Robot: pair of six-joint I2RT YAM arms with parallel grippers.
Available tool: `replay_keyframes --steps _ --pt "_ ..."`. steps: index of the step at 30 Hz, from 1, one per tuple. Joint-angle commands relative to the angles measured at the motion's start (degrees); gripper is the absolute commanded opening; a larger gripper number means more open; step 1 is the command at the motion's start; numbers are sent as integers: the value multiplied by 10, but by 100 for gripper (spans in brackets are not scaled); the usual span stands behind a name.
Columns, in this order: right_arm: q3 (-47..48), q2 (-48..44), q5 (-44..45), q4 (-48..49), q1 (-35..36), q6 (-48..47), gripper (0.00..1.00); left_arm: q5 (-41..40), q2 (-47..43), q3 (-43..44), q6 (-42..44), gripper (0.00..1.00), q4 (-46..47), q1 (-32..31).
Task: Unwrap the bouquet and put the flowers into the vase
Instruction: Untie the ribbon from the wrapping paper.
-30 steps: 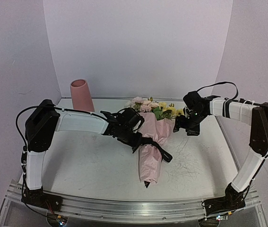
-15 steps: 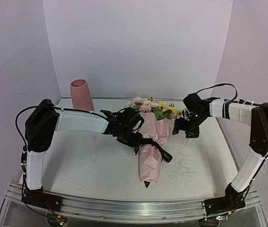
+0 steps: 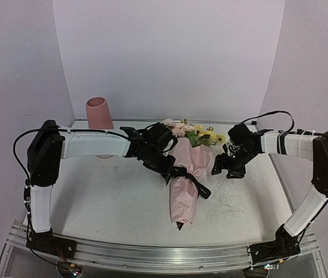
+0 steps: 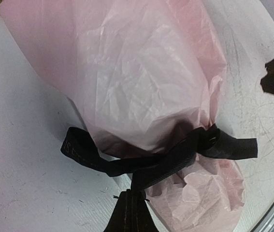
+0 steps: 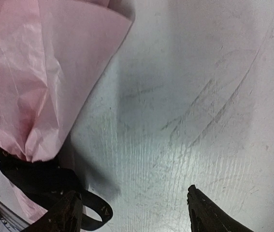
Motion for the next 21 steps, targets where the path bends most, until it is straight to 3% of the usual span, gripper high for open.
replay_keyframes --steps 1,10,17,21 --pt "-56 -52 -57 24 5 -22 72 -6 -25 45 7 0 -12 4" --pt "-126 -69 -69 86 39 18 59 2 -25 50 -3 0 -13 7" --pt "-117 -18 -69 120 73 36 55 5 -20 47 -14 0 -13 9" --pt "-78 26 -91 131 86 40 47 30 -11 43 -18 0 -14 9"
